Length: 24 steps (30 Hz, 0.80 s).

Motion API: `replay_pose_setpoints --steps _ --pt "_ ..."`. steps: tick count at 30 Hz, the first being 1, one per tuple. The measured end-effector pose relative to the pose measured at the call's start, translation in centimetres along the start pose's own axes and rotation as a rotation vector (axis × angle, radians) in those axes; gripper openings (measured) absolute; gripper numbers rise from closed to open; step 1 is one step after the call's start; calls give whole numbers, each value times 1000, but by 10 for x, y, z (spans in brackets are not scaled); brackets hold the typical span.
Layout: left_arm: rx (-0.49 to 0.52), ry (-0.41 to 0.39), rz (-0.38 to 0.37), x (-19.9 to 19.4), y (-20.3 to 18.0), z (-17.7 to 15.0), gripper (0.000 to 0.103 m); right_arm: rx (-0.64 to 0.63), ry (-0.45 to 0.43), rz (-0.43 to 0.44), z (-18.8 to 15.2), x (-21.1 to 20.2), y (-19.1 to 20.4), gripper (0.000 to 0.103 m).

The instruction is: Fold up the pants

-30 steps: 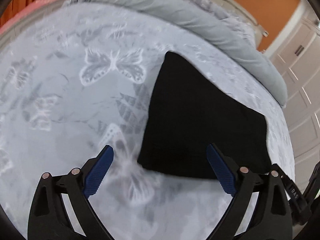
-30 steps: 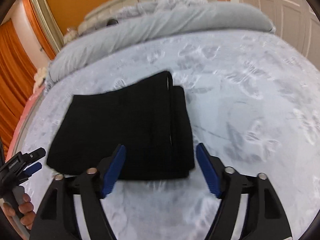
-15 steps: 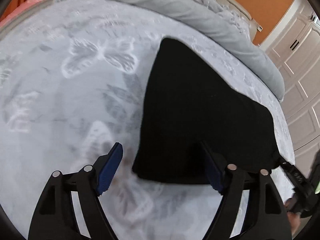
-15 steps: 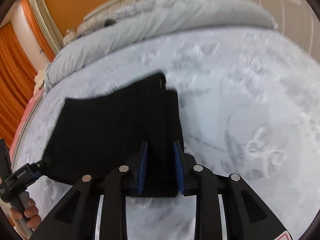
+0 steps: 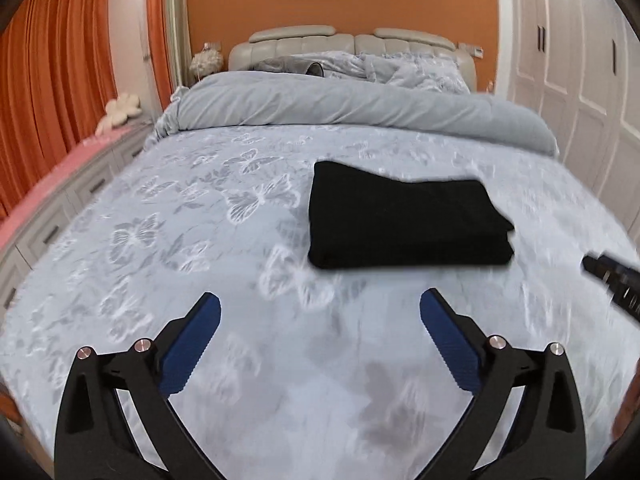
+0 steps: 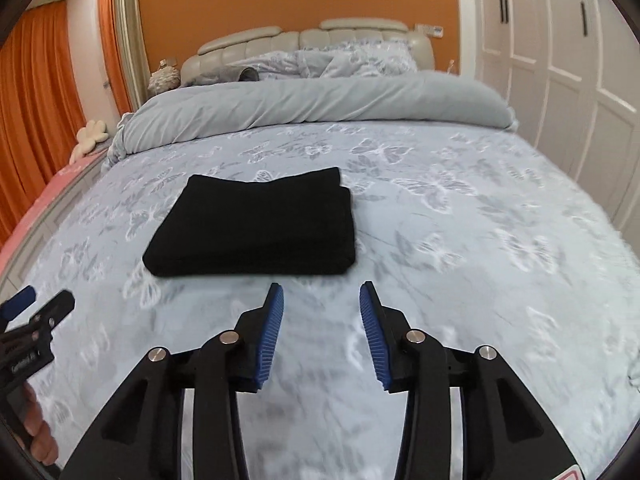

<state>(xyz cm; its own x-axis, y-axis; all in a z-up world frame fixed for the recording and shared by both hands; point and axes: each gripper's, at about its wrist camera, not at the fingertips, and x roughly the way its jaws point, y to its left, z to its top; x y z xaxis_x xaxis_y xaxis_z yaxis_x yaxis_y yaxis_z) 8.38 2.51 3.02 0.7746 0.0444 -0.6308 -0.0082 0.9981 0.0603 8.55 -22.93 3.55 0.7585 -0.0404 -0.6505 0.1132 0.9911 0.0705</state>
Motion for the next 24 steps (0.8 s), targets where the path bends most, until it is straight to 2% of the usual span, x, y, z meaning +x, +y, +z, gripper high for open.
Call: replay_pose_setpoints --steps 2,6,9,17,24 --pt "29 10 6 -10 -5 -18 98 4 -16 -22 -18 -18 -4 55" --pt "94 -1 41 -26 -14 -48 98 14 -25 -16 -44 -39 -9 56" --pt "115 -10 32 -35 -18 -67 98 3 -42 -21 -56 -49 -7 56" --pt "73 21 -4 -31 -17 -78 98 -14 -6 -35 -78 -46 -2 56" --pt "55 38 -24 -28 -15 -78 98 -15 9 -32 -82 -42 2 56"
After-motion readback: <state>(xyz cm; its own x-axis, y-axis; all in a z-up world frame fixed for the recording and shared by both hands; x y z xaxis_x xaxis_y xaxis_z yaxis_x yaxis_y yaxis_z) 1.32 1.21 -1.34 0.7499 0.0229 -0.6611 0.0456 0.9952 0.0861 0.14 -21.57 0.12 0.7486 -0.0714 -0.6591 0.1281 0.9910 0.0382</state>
